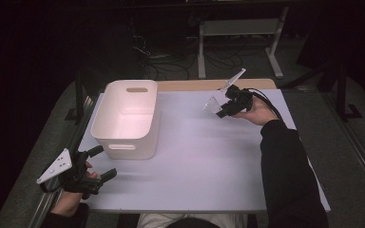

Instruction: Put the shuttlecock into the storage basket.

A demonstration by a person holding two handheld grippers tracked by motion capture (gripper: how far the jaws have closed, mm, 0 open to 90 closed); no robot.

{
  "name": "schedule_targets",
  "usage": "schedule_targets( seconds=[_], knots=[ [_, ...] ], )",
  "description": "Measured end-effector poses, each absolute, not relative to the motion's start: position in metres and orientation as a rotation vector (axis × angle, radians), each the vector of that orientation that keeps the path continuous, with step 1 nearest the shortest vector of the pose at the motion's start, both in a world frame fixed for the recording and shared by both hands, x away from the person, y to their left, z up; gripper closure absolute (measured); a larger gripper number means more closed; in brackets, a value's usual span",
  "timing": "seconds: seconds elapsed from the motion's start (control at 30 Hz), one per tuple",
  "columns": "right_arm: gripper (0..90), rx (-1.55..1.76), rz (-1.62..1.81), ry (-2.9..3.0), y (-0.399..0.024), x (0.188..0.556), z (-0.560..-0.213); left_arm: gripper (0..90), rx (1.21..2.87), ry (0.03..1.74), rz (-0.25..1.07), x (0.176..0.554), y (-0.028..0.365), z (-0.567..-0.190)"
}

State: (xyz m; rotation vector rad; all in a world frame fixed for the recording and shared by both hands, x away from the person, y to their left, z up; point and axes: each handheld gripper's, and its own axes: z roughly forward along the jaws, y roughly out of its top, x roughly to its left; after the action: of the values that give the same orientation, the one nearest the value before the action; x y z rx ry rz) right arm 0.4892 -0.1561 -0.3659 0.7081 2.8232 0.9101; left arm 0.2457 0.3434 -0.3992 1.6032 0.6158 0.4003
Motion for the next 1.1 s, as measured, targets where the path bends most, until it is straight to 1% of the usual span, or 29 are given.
schedule_targets(
  seconds=[1.1],
  knots=[
    [63.8, 0.671, 0.949, 2.756, -0.159, 0.464, -0.318, 0.0, 1.599, 0.622, 0.410, 0.245, 0.344, -0.399]
  ],
)
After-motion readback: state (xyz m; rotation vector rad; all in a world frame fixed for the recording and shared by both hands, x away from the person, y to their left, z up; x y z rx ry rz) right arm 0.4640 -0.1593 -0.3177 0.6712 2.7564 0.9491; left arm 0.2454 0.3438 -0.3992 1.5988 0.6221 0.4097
